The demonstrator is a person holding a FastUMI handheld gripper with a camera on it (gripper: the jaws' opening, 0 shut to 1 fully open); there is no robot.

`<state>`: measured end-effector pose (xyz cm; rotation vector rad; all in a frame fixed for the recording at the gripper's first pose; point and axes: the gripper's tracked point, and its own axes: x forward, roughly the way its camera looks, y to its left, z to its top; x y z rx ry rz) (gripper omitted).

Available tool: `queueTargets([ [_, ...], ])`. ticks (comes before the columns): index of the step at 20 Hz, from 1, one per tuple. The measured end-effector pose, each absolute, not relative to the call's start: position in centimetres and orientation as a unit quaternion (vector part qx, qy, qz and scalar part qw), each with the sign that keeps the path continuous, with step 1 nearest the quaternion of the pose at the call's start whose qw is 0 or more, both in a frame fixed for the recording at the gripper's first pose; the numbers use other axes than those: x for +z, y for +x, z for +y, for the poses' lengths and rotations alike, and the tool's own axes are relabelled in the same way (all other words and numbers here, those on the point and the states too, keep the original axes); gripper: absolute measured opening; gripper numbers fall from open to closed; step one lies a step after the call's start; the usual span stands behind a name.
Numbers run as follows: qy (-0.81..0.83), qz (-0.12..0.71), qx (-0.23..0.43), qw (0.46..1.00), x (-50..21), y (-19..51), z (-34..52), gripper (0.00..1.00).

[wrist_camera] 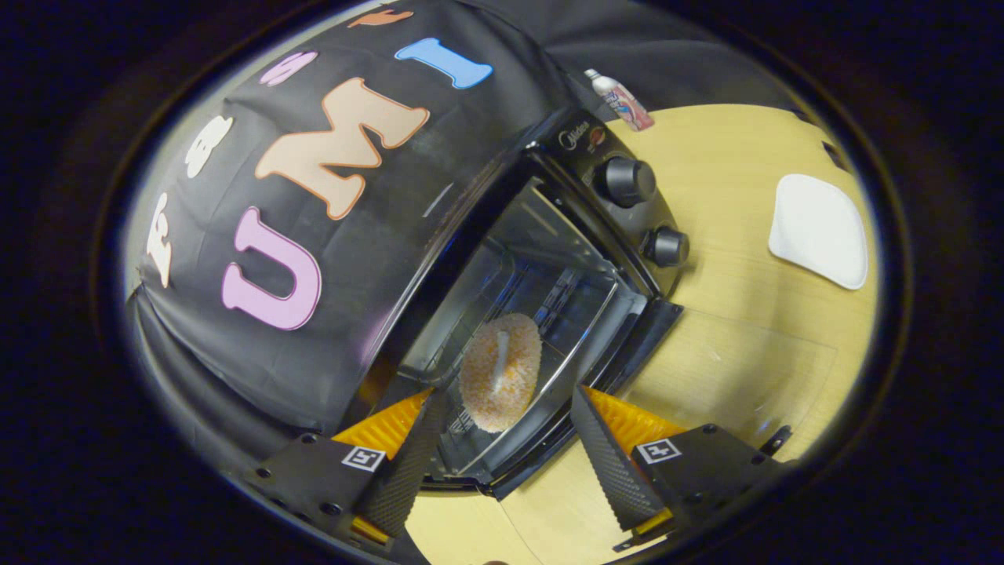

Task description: Open the toaster oven, put the food inside, and close the toaster oven door.

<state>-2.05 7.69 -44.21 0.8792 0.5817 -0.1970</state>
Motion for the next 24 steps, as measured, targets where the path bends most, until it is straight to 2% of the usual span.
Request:
queueTargets([
  [12,0.242,0.336,-0.04,0.91,-43.7,-13.7,4.3,1.0],
  [18,0.152,0.4,-0.014,0.904,-47.4,-19.6,3.5,1.0],
  [24,0.053,0.453,0.01,0.89,-51.3,-22.2,3.0,1.0],
])
